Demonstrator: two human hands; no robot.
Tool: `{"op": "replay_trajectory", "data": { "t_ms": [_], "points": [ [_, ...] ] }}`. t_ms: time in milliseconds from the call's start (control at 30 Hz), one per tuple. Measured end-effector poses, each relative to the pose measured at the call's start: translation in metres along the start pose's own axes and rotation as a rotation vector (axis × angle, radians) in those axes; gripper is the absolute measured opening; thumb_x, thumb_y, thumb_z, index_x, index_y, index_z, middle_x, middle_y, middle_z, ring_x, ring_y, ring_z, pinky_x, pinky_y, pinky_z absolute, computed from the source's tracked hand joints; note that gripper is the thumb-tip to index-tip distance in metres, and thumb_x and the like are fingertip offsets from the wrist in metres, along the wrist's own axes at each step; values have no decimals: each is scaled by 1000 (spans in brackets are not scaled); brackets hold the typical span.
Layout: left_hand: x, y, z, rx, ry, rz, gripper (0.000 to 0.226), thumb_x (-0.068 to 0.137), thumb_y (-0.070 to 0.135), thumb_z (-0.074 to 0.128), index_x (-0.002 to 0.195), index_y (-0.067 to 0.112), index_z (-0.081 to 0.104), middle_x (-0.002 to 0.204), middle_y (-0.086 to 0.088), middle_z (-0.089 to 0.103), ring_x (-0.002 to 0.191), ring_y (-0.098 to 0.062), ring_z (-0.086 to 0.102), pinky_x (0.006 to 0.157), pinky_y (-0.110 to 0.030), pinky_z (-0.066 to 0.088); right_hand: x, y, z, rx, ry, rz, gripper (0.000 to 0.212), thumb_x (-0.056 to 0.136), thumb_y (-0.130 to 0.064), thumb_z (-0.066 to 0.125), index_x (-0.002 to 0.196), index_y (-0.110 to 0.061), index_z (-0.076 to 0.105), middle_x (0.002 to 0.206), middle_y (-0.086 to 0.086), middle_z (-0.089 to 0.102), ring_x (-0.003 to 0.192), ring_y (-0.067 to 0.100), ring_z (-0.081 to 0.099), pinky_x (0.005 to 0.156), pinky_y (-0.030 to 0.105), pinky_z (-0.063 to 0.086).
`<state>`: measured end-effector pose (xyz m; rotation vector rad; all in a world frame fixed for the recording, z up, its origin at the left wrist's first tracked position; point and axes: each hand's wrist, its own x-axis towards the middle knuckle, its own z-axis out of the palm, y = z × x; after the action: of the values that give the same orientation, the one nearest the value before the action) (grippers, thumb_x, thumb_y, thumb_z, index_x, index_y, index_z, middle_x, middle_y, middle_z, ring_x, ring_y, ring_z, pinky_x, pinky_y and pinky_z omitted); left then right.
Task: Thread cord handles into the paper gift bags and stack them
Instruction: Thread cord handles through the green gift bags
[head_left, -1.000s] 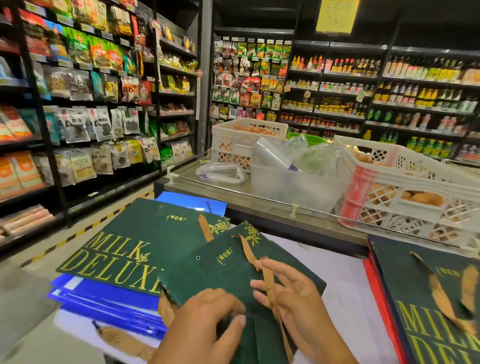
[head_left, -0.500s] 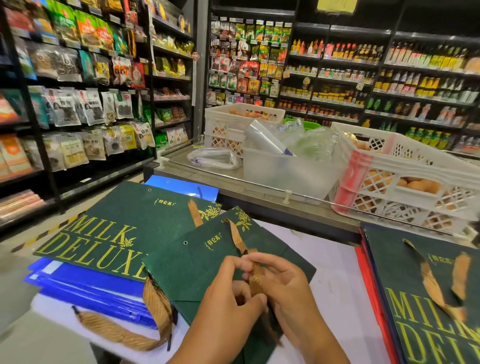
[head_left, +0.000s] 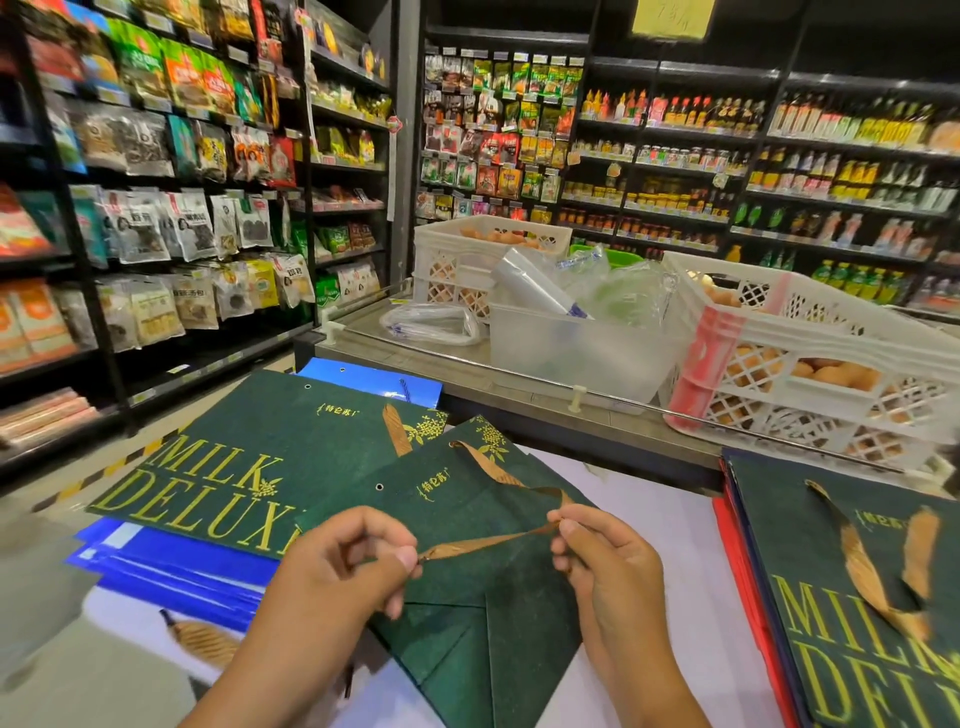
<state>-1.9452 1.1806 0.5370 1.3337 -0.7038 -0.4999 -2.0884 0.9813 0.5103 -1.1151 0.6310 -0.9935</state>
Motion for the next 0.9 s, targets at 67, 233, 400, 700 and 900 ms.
{"op": "replay_trajectory", "data": {
  "t_ms": [67, 233, 400, 700, 900],
  "points": [
    [4, 1, -9, 121, 26, 31, 20, 86, -5, 78, 77, 13, 74, 71, -18, 69, 57, -20, 58, 57, -22, 48, 1, 3, -1, -106, 30, -65, 22, 90, 8, 67, 91, -8, 82, 98, 17, 76, 75, 28, 65, 70, 39, 54],
    [11, 2, -3, 552, 46, 191, 18, 87, 12, 79, 82, 27, 69, 70, 6, 67, 61, -7, 56, 61, -32, 46, -10, 3, 1, -414, -44, -397, 44, 86, 12, 71, 104, -28, 78, 113, -2, 68, 64, 19, 61, 63, 31, 57],
    [16, 0, 24, 731, -92, 353, 19, 88, 16, 77, 86, 31, 65, 78, 14, 66, 76, -8, 61, 63, -17, 45, -29, 10, 18, -313, -523, -116, 40, 86, -3, 70, 122, -20, 72, 104, 10, 77, 56, 28, 62, 52, 36, 52],
    [42, 0, 19, 860, -13, 492, 6, 95, 38, 64, 93, 33, 66, 92, 20, 64, 94, -2, 59, 83, -27, 46, -22, 5, 14, -384, -333, -119, 16, 93, 5, 68, 87, -7, 78, 71, 18, 71, 55, 27, 63, 50, 31, 50],
    [81, 8, -27, 1042, 121, 94, 30, 97, 30, 66, 126, 24, 71, 115, 8, 74, 107, -17, 67, 94, -37, 54, -22, 11, 15, -549, -393, -61, 17, 98, -5, 65, 89, -16, 74, 74, 9, 73, 63, 20, 68, 58, 27, 53]
  ]
}}
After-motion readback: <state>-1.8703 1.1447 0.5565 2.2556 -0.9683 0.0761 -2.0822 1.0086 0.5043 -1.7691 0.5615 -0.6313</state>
